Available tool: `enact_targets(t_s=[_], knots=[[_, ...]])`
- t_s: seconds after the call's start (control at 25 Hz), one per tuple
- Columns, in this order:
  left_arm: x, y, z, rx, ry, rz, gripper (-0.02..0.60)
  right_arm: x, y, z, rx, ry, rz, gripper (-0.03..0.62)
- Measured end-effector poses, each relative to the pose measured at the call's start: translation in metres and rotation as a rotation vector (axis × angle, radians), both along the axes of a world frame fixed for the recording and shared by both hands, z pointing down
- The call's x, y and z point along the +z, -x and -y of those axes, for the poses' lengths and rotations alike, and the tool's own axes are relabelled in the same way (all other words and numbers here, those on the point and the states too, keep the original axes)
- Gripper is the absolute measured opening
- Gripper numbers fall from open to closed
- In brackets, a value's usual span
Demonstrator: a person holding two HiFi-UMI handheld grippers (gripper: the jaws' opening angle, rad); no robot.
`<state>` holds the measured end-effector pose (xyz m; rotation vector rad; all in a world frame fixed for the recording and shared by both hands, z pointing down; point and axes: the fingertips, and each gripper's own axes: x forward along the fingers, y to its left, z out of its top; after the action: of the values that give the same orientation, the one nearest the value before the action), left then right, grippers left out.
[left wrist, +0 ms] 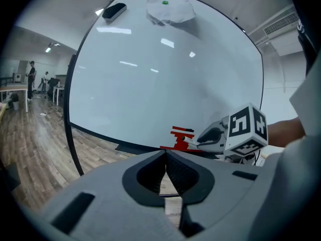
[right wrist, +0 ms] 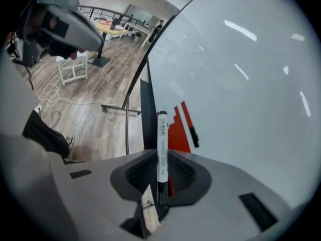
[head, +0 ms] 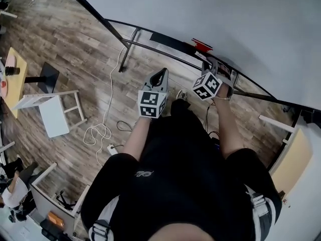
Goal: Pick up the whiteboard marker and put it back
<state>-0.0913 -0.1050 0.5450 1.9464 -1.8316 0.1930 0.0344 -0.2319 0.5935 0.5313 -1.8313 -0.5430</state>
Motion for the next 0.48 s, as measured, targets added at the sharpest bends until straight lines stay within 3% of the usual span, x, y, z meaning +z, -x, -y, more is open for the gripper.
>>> enact_targets(t_s=[0.2, 0.48], knots=[[-0.026, 0.014, -0.009, 0.033, -0.055, 0.04, 0.006, -0.058, 0.032, -0.029, 0.037, -0.021, 0.226, 0.052], [-0.081, 0.027, -0.019, 0.065, -0.202, 0.048, 0.006, -0.127, 0.06, -0.073, 0.156, 0.041, 0.65, 0.052]])
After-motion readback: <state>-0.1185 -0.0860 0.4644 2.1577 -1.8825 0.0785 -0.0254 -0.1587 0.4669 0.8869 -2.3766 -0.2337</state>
